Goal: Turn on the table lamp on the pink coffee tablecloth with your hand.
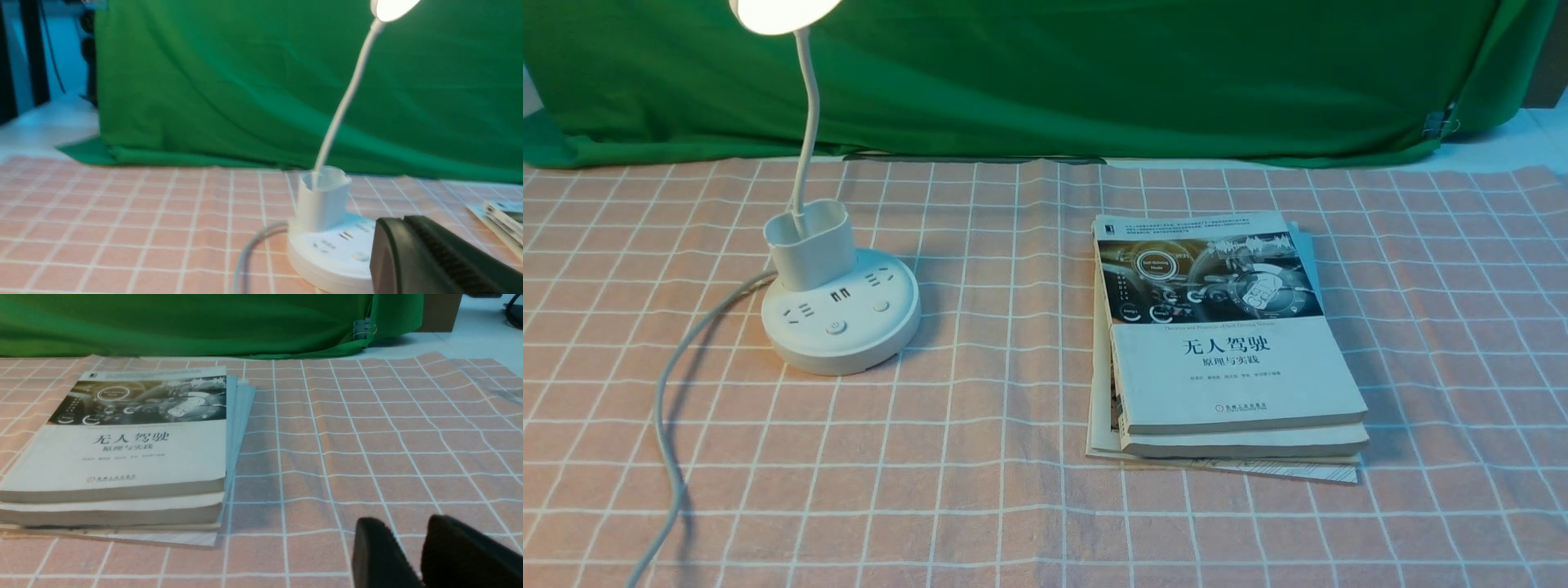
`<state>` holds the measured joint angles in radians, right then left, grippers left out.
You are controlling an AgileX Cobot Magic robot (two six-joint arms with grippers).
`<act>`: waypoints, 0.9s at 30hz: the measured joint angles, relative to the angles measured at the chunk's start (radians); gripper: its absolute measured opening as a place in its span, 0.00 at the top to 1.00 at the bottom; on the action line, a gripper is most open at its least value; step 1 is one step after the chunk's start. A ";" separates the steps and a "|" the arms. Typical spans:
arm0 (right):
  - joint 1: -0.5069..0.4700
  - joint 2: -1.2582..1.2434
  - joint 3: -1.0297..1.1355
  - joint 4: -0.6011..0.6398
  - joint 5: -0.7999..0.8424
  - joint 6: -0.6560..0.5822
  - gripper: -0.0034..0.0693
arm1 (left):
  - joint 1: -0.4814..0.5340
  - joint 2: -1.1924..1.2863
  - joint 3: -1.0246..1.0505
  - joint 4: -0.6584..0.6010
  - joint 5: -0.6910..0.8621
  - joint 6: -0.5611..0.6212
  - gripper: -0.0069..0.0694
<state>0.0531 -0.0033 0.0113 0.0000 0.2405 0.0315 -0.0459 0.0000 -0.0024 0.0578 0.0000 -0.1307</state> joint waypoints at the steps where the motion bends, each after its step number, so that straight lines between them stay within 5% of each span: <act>1: 0.000 0.000 0.000 0.000 0.000 0.000 0.62 | 0.003 -0.001 0.003 -0.009 0.000 0.018 0.88; 9: 0.000 0.000 0.000 0.000 -0.001 0.000 0.62 | 0.007 -0.002 0.008 -0.105 0.245 0.089 0.88; 27: 0.000 0.000 0.000 0.000 -0.001 0.000 0.62 | 0.007 -0.002 0.008 -0.117 0.250 0.131 0.88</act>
<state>0.0531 -0.0033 0.0113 0.0000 0.2397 0.0315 -0.0390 -0.0024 0.0056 -0.0589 0.2503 0.0000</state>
